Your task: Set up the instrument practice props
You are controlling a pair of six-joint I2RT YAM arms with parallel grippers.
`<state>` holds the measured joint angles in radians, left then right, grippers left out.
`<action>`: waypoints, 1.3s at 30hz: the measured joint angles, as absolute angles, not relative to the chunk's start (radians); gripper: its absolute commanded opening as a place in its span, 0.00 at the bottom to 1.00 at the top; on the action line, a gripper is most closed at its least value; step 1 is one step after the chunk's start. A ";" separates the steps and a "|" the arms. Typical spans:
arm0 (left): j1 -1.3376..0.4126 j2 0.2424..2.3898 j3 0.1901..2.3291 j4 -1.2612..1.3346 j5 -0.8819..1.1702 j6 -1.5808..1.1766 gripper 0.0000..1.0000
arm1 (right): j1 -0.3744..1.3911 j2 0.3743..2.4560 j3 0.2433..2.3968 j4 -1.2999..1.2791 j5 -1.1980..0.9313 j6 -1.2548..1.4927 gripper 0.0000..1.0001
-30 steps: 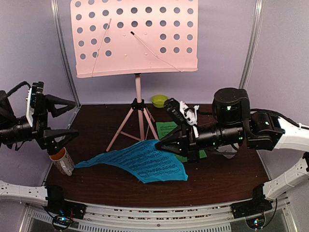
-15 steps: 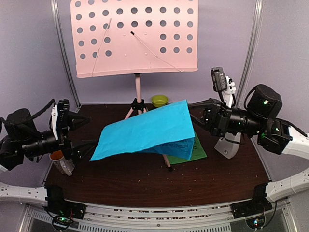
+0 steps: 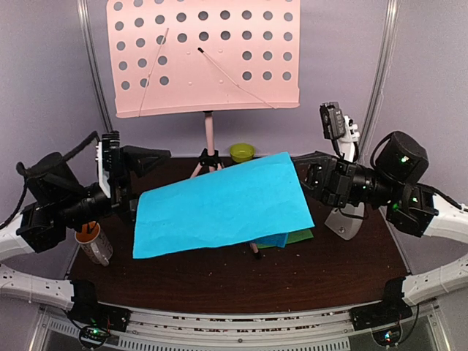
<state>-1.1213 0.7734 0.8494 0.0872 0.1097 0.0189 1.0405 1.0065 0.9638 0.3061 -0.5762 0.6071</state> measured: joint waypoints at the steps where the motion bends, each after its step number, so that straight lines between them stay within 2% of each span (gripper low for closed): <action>1: -1.121 0.764 0.849 0.117 0.111 0.021 0.83 | 1.040 1.007 0.957 0.309 -0.578 0.609 0.00; 5: -1.121 0.750 0.868 0.168 0.135 0.021 0.52 | 1.031 1.007 0.912 0.321 -0.581 0.616 0.00; 13: -1.121 0.813 0.939 0.187 0.205 -0.034 0.08 | 1.026 1.015 0.864 0.349 -0.588 0.624 0.00; 16: -1.121 0.833 0.939 0.183 0.208 -0.063 0.03 | 1.026 1.015 0.862 0.368 -0.587 0.622 0.00; 20: -1.121 0.842 0.945 0.168 0.210 -0.093 0.00 | 1.026 1.015 0.863 0.359 -0.587 0.595 0.16; 21: -1.121 0.842 0.948 0.162 0.210 -0.098 0.00 | 1.026 1.015 0.865 0.350 -0.587 0.590 0.24; 23: -1.121 0.843 0.962 0.146 0.208 -0.107 0.00 | 1.026 1.017 0.883 0.307 -0.585 0.565 0.47; 25: -1.121 0.843 0.983 0.121 0.208 -0.109 0.00 | 1.026 1.018 0.918 0.247 -0.575 0.517 0.64; 28: -1.121 0.846 1.018 0.075 0.221 -0.111 0.00 | 1.026 1.018 0.981 0.160 -0.554 0.455 0.79; 34: -1.120 0.890 1.105 -0.041 0.262 -0.112 0.00 | 1.063 1.063 1.189 -0.052 -0.468 0.279 0.81; 36: -1.119 0.913 1.132 -0.078 0.270 -0.112 0.00 | 1.093 1.085 1.244 -0.106 -0.433 0.234 0.77; 39: -1.117 0.944 1.173 -0.133 0.289 -0.115 0.00 | 1.131 1.133 1.336 -0.191 -0.364 0.165 0.65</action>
